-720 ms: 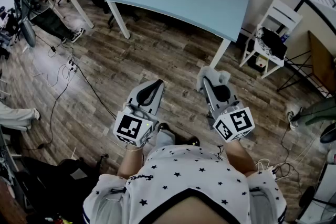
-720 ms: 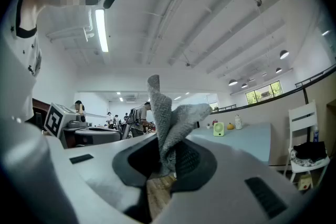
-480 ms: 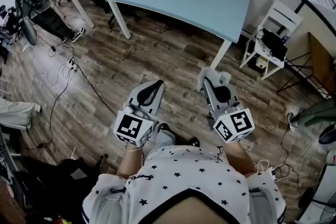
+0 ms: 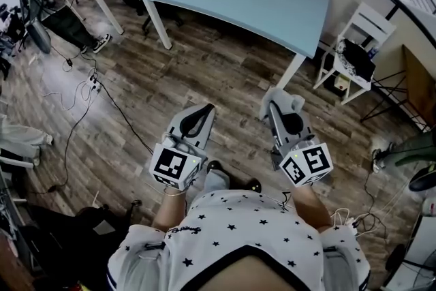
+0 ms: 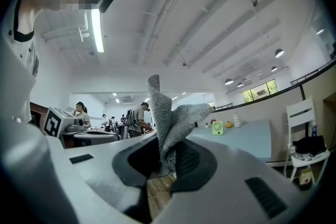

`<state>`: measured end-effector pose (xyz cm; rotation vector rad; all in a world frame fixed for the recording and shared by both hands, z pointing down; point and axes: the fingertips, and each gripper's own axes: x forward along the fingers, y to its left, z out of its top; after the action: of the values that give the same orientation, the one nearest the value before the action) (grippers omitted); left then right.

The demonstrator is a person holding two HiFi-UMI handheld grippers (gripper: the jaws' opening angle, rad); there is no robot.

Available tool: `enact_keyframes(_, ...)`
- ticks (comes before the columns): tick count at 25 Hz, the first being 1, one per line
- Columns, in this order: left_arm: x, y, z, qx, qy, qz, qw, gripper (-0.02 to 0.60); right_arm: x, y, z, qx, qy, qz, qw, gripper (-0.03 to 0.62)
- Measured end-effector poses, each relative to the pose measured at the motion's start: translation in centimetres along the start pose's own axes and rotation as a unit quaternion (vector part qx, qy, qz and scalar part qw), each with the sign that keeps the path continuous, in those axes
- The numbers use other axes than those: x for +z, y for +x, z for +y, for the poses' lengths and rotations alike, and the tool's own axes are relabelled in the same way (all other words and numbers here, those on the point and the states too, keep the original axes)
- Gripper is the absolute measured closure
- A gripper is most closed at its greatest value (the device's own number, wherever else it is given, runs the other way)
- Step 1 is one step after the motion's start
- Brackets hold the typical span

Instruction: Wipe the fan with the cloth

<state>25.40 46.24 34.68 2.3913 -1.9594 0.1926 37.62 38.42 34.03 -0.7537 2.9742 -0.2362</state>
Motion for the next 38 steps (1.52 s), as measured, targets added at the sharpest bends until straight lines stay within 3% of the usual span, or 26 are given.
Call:
enact_keyframes(14, -0.4, -1.9, 7.4, 0.035, -0.003, -0.011, 0.9993, 0.549, 0.0, 7.5, 2.7, 0.020, -0.003, 0.000, 1.000, 0.545)
enact_keyframes(28, -1.8, -6.4, 14.0, 0.068, -0.003, -0.015, 0.9975, 0.550, -1.0, 13.8, 8.7, 0.055, -0.010, 0.002, 0.998, 0.545)
enact_keyframes(38, -2.3, -5.4, 15.7, 0.073, -0.006, -0.007, 0.9973, 0.550, -1.8, 16.1, 7.4, 0.055, -0.001, 0.014, 0.998, 0.545)
